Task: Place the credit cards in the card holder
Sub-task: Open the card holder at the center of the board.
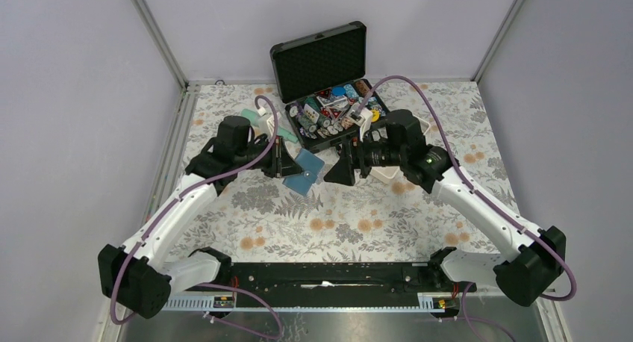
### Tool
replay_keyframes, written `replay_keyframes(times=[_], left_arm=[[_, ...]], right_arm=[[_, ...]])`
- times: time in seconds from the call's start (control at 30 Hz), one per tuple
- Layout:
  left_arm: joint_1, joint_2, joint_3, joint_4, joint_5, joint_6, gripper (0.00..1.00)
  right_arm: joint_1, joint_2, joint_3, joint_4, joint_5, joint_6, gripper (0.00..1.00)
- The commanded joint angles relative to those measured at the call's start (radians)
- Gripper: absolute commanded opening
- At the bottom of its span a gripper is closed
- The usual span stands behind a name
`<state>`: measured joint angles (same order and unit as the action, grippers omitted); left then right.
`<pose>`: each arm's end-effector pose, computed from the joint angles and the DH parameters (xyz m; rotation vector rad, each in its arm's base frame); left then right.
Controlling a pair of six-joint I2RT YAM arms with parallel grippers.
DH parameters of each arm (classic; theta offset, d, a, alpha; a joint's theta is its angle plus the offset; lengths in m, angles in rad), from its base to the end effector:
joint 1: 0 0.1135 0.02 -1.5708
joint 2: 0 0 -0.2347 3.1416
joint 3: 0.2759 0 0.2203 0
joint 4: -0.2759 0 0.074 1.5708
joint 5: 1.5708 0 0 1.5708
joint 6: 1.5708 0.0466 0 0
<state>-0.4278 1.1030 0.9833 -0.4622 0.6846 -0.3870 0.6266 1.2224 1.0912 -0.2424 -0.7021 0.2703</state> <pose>0.1914 -0.1196 0.2967 0.4692 2.1992 -1.1942 0.1929 0.1768 0.3259 -0.8486 1.8854 1.2552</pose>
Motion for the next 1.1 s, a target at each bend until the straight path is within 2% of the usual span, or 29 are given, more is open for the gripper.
replay_keyframes(times=[0.0,0.1,0.2,0.37,0.5,0.67,0.97,1.07], left_arm=[[0.004,0.009,0.016,0.096,0.01,0.01,0.0],[0.003,0.0,-0.004,0.1,0.071,0.032,0.0],[0.002,-0.024,-0.017,0.106,0.128,0.048,0.0],[-0.003,-0.032,-0.022,0.108,0.189,0.07,0.0],[-0.009,-0.018,-0.023,0.108,0.238,0.076,0.0],[-0.023,-0.027,-0.026,0.1,0.265,0.095,0.0],[-0.028,-0.009,-0.033,0.135,0.329,0.065,0.0],[-0.028,-0.01,-0.043,0.165,0.36,0.041,0.0]], right_arm=[[0.009,-0.023,0.044,0.049,0.025,0.03,0.83],[0.038,0.008,0.058,0.069,-0.074,0.05,0.78],[0.095,0.023,0.052,0.104,-0.134,0.064,0.76],[0.115,0.01,-0.006,0.283,-0.236,0.16,0.73],[0.11,-0.002,-0.015,0.279,-0.282,0.136,0.67],[0.021,0.008,-0.022,0.249,-0.369,0.125,0.59],[0.014,0.021,-0.069,0.266,-0.382,0.144,0.56],[0.015,0.025,-0.08,0.222,-0.358,0.105,0.55]])
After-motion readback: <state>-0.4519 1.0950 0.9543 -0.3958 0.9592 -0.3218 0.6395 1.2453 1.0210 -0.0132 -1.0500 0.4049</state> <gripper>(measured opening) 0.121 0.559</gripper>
